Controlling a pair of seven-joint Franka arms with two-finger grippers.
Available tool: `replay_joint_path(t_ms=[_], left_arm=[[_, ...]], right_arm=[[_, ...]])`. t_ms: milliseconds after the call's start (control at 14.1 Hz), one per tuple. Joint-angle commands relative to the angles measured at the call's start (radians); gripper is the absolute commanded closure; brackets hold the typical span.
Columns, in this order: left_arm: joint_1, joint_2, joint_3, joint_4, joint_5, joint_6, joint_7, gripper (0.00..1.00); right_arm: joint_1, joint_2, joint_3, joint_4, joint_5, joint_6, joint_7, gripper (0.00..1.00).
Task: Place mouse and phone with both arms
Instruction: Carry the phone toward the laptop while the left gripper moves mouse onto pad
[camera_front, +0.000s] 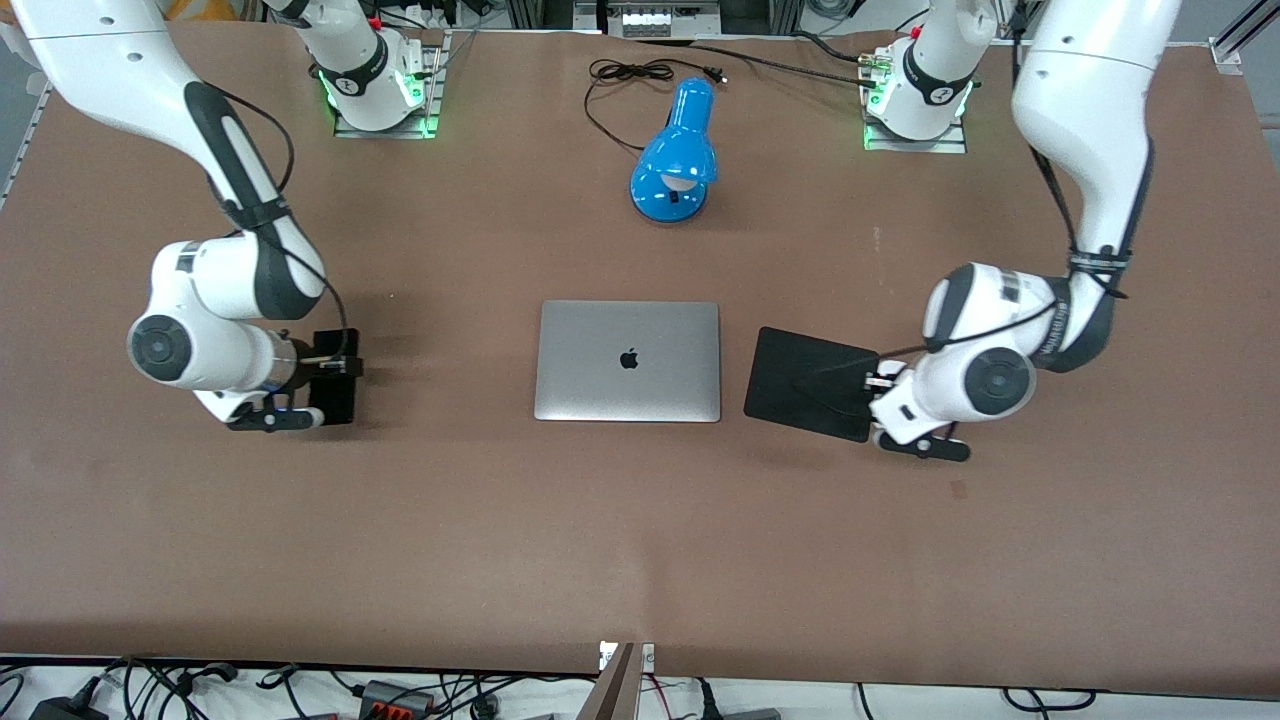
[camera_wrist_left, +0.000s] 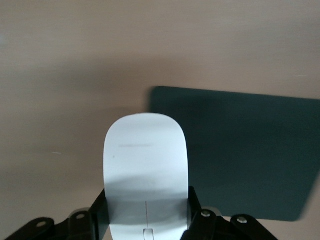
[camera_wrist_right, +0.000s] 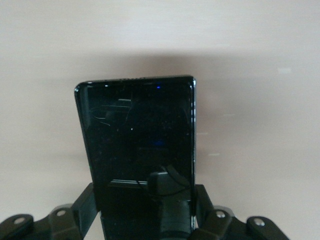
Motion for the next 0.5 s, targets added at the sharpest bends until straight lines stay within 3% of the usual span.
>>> replay_joint_path(t_ms=[0,213,426], left_arm=[[-0.052,0.030,0.006,-0.050,0.014,0.104,-0.059,0.64],[-0.051,0.028,0.004,-0.093,0.014,0.155,-0.054,0.64],[-0.051,0.031,0.003,-0.093,0.014,0.158,-0.053,0.64]], right_arm=[[0.102,0.007,0.018,0.006,0.012,0.016,0.152,0.71],[0.223,0.042,0.018,0.006,0.012,0.098,0.321,0.71],[0.271,0.071,0.020,0.006,0.018,0.139,0.343,0.71]])
